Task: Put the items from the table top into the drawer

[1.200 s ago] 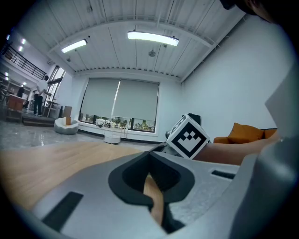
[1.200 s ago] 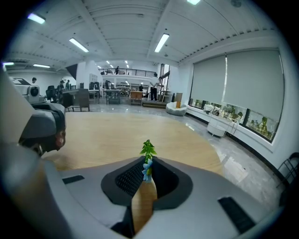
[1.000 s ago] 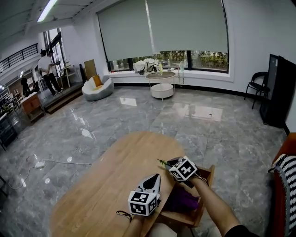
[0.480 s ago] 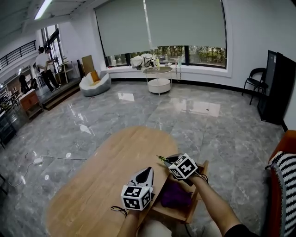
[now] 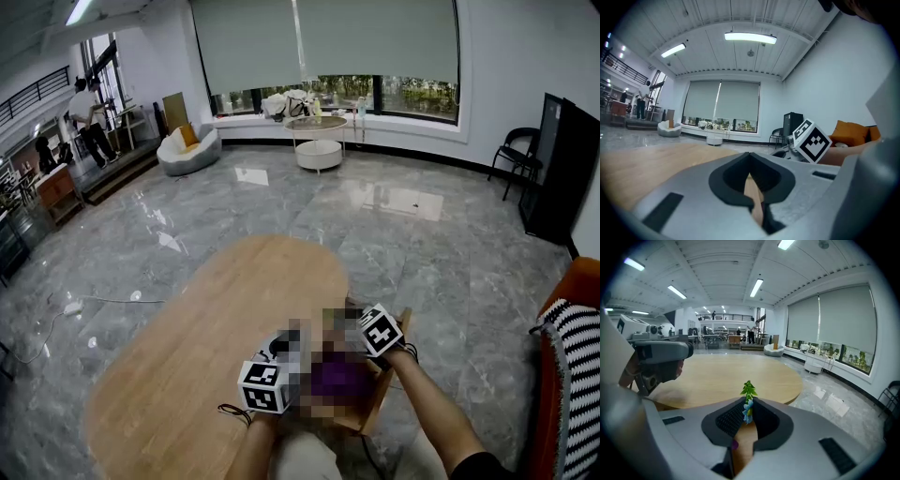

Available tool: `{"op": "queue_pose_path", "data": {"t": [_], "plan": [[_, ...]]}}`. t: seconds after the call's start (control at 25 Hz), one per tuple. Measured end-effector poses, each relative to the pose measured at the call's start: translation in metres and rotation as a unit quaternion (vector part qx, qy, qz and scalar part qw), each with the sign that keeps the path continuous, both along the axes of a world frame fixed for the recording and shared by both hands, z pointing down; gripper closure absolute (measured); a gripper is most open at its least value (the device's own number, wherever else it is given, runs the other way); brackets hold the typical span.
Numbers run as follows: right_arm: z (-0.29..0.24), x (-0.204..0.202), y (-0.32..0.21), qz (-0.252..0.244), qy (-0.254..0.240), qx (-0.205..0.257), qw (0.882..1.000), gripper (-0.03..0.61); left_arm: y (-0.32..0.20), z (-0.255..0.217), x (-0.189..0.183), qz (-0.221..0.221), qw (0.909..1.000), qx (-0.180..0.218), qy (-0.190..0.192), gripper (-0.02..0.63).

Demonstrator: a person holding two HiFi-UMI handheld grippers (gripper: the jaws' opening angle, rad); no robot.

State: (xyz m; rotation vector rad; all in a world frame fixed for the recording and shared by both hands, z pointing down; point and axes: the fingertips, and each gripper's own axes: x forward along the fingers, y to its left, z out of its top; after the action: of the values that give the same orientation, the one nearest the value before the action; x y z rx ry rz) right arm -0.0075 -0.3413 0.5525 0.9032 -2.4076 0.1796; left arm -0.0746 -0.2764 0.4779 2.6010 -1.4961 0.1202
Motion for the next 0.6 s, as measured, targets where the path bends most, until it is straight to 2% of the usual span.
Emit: {"op": "queue_pose_path", "data": {"t": [0.36,0.6], "plan": [[0.020,0.020,0.027,0.003,0.008,-0.022,1.000,0.522,0.014,-0.002,0.023,0.009,0.9999,0.014,0.001,0.609],[0.040,0.024,0.046,0.000,0.022,-0.037,0.999,0.522,0.024,0.004,0.029,0.009,0.9999,0.009,-0.005,0.609]]}}
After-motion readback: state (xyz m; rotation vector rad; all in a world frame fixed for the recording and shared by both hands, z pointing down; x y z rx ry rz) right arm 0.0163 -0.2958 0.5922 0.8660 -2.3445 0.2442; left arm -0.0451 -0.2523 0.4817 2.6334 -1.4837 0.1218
